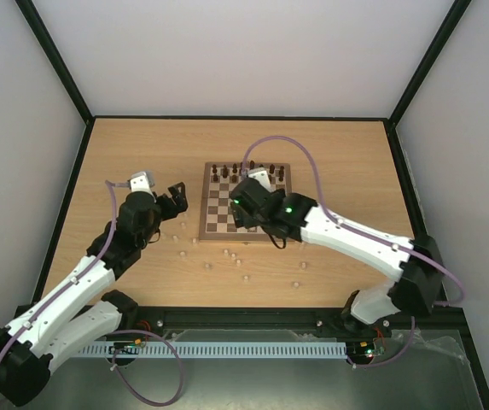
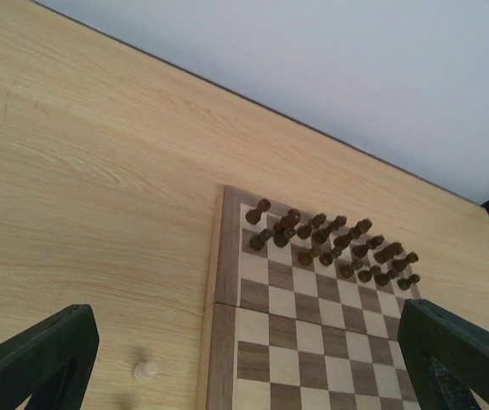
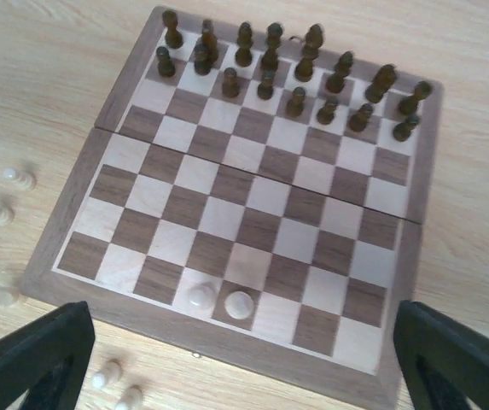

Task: Set up the chess pieces on the board
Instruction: Pick up the chess piece at the center of the board.

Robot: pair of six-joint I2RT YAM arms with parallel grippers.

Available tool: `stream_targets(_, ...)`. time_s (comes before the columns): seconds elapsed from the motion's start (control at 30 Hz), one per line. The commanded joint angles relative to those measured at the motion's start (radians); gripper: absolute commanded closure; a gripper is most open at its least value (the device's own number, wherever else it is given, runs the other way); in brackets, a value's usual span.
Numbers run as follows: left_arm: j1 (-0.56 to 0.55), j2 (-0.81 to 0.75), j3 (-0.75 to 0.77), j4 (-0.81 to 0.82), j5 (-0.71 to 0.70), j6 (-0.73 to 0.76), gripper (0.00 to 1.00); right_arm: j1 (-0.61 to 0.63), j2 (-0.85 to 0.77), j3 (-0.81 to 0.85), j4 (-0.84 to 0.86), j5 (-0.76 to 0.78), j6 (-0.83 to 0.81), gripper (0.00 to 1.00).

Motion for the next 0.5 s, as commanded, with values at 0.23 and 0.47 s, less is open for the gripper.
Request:
stream_targets(0.23,-0.006,0.148,0.121,-0.057,0.144,0.052,0.01,-0.075,-0.196,-0.251,0.145,0.025,-0.004,0.02)
stream_targets(0.47,-0.204,0.085,0.163,-0.281,0.122,-0.024,0.01,-0.157,-0.298,-0.336,0.187,-0.002,0.005,0.01)
